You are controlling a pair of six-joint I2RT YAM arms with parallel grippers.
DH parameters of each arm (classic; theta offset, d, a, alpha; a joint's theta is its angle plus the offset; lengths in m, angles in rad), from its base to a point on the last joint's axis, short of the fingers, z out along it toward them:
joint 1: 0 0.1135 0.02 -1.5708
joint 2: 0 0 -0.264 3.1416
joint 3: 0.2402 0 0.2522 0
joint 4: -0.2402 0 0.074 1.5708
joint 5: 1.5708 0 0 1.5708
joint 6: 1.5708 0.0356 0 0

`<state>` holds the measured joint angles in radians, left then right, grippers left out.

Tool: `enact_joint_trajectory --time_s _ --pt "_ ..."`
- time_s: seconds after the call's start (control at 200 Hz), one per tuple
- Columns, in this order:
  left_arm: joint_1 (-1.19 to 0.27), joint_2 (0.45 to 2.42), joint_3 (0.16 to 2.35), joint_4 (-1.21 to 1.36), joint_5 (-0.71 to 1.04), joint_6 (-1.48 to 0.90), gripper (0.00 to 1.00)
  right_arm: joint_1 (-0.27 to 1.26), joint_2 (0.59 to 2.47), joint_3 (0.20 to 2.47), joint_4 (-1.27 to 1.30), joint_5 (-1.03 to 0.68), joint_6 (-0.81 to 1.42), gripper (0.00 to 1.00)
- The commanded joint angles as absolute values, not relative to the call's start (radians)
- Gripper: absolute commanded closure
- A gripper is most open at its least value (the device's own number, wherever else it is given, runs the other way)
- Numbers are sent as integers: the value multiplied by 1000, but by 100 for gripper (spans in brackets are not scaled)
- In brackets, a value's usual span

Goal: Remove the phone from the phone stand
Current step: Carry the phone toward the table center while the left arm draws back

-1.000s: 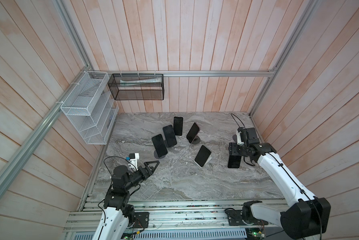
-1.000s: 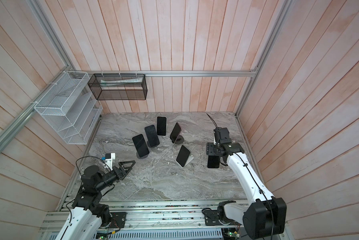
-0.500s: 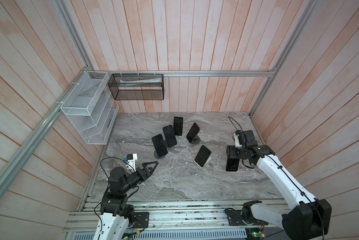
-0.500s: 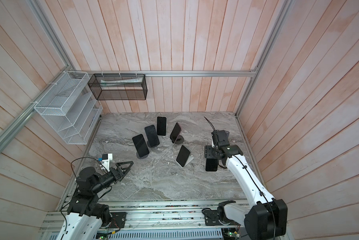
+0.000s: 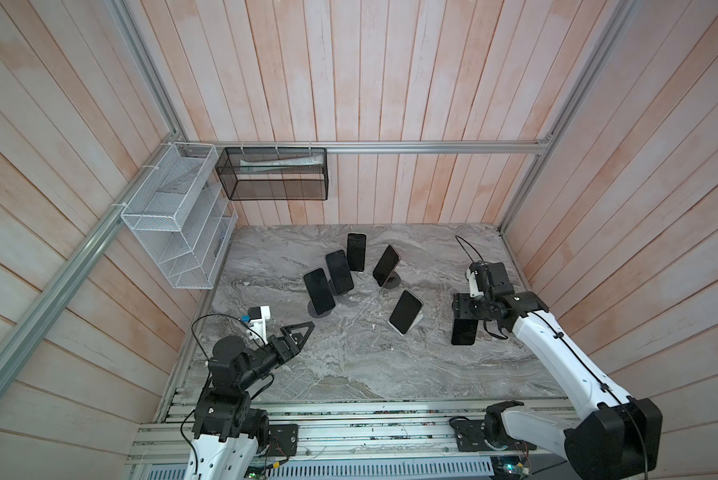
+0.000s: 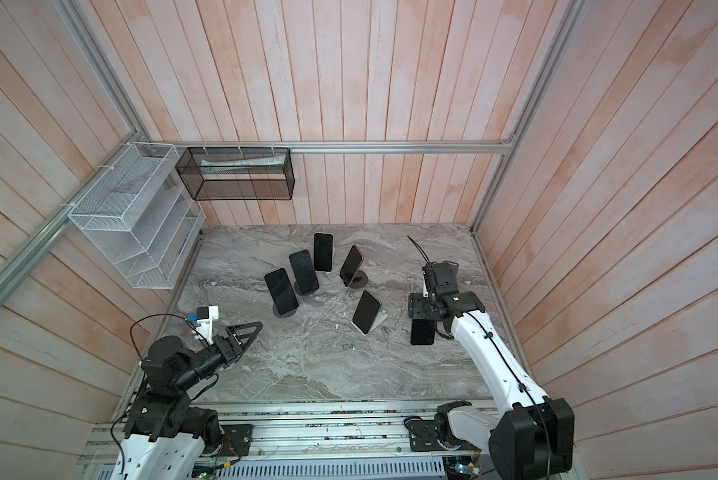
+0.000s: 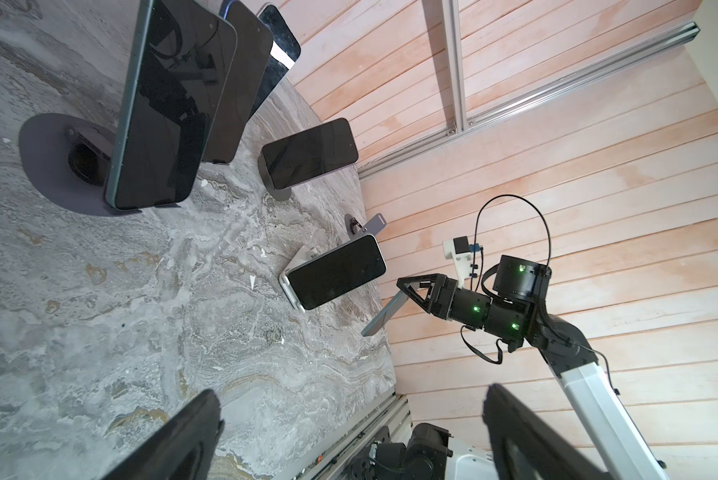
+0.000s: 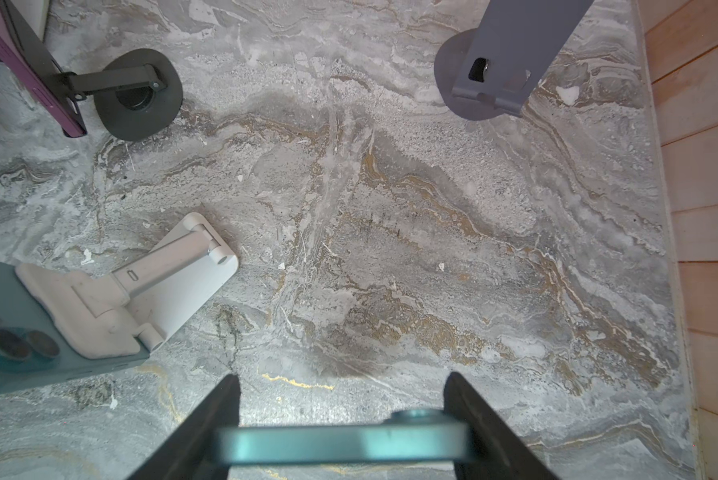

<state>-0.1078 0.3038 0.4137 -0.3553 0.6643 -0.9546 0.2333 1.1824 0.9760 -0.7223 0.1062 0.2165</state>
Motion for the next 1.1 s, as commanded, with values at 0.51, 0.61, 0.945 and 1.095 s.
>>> enact_joint_trajectory --time_s 0.51,0.61,0.945,1.095 --pt "-112 177 440 -386 529 -974 0 232 1309 969 -680 100 198 35" --pt "-112 202 423 -343 541 -993 0 233 1344 962 -669 84 190 35" --pt "-112 248 345 -195 543 -1049 0 230 1491 985 -608 74 225 35" --pt "-112 280 312 -156 573 -1055 0 230 1569 977 -578 81 225 34"
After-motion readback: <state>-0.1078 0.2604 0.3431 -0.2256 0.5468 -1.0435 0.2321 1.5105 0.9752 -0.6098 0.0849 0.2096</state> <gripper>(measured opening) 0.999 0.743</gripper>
